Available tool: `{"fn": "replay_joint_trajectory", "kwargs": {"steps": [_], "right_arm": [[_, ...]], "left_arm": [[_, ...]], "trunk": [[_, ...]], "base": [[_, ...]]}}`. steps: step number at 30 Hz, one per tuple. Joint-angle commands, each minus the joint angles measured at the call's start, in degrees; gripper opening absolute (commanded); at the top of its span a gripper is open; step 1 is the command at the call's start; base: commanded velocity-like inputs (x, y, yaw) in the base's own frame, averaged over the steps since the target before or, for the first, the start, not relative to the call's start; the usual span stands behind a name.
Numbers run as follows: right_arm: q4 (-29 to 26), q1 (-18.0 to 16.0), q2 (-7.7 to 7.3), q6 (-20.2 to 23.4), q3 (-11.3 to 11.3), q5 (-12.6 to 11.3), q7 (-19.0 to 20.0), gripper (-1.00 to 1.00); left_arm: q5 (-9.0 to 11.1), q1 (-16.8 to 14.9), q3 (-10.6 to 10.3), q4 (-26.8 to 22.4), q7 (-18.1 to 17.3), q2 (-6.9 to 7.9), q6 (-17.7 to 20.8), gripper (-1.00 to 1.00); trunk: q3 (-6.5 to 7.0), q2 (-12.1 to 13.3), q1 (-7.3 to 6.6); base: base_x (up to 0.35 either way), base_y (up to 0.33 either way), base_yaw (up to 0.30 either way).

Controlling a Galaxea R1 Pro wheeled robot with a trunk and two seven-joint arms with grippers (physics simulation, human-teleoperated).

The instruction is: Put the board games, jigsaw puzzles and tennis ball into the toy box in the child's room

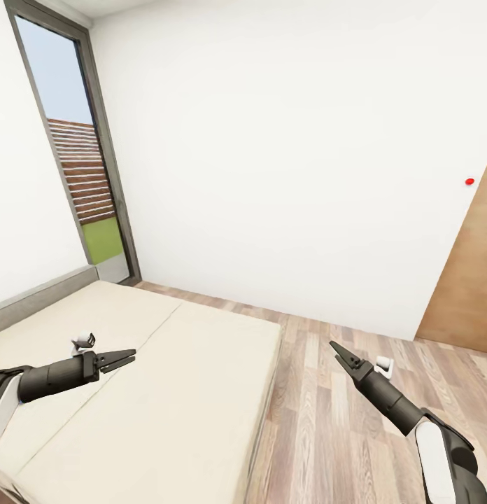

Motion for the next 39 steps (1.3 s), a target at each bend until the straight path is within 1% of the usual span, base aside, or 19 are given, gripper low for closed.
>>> {"fn": "replay_joint_trajectory", "kwargs": {"steps": [1,19,26,31,39], "right_arm": [[0.00,-0.06,0.04,0.34,-0.13,-0.06,0.16,1.00],[0.00,-0.06,0.04,0.38,-0.13,-0.06,0.16,1.00],[0.00,-0.06,0.06,0.36,-0.12,-0.06,0.12,1.00],[0.00,-0.06,0.06,0.36,-0.12,-0.06,0.14,1.00],[0.00,-0.06,0.06,0.31,-0.12,-0.06,0.15,1.00]], "left_arm": [[0.11,-0.02,0.01,0.01,-0.08,0.02,0.38,1.00],[0.11,-0.02,-0.03,0.01,-0.13,0.02,0.40,1.00],[0.11,-0.02,0.02,0.01,-0.14,0.02,0.39,1.00],[0.11,-0.02,-0.03,0.01,-0.15,0.02,0.39,1.00],[0.11,-0.02,0.03,0.01,-0.15,0.02,0.38,1.00]], "trunk": [[-0.06,-0.07,0.03],[0.20,-0.07,0.03],[0.35,-0.07,0.03],[0.38,-0.07,0.03],[0.39,-0.07,0.03]], "base": [[0.000,0.016,-0.130],[0.000,0.005,-0.228],[0.000,0.108,-0.245],[0.000,0.094,-0.105],[0.000,0.018,-0.020]]}}
